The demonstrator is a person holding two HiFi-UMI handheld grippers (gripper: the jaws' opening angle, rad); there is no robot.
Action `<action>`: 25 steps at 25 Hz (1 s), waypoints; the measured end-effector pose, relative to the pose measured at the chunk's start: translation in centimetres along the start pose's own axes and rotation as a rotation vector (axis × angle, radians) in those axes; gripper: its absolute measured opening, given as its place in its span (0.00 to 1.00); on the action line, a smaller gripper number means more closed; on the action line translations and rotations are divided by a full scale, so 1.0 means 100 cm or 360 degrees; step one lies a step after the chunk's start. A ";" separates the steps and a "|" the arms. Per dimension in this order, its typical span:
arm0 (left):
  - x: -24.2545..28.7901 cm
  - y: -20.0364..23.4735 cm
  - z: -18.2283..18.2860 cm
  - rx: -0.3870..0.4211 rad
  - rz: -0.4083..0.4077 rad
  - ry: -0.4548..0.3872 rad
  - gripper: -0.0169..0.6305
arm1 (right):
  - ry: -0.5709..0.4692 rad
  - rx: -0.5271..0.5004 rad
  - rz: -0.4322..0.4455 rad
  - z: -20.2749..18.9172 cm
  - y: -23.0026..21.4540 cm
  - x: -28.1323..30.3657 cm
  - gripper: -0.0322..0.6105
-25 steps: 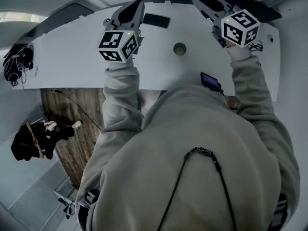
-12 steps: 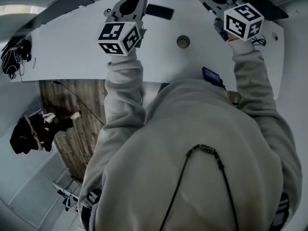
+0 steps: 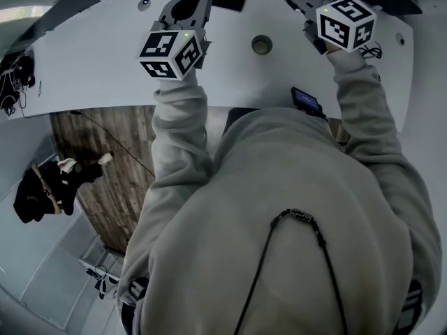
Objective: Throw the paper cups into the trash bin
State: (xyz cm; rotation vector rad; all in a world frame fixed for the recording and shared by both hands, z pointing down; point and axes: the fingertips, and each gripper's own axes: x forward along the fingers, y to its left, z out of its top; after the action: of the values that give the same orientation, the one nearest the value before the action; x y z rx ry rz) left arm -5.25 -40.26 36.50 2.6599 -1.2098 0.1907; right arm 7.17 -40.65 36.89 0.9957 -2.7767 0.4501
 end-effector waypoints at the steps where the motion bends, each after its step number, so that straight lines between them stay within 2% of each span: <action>1: 0.000 0.001 -0.008 -0.0005 0.0002 0.0008 0.02 | 0.0003 0.0018 0.0006 -0.009 0.000 0.004 0.08; 8: 0.008 0.001 -0.052 -0.0098 -0.0005 0.0109 0.02 | 0.0126 0.0090 0.0012 -0.053 -0.009 0.014 0.08; 13: 0.009 -0.002 -0.095 -0.0145 -0.0014 0.0190 0.02 | 0.0290 0.0189 0.0003 -0.115 -0.017 0.022 0.08; 17: 0.013 -0.001 -0.119 -0.0186 -0.0023 0.0229 0.02 | 0.0363 0.0203 -0.0029 -0.143 -0.020 0.024 0.09; 21: 0.019 0.003 -0.140 -0.0231 -0.0009 0.0263 0.02 | 0.0481 0.0216 -0.0054 -0.172 -0.028 0.029 0.29; 25: 0.022 -0.001 -0.168 -0.0280 -0.0014 0.0310 0.02 | 0.0564 0.0267 -0.0024 -0.209 -0.023 0.033 0.33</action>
State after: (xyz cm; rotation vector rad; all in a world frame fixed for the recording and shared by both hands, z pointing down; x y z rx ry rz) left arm -4.30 -37.66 53.25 2.4320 -1.0998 0.3180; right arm 7.05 -37.35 57.86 0.8693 -2.4441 0.7848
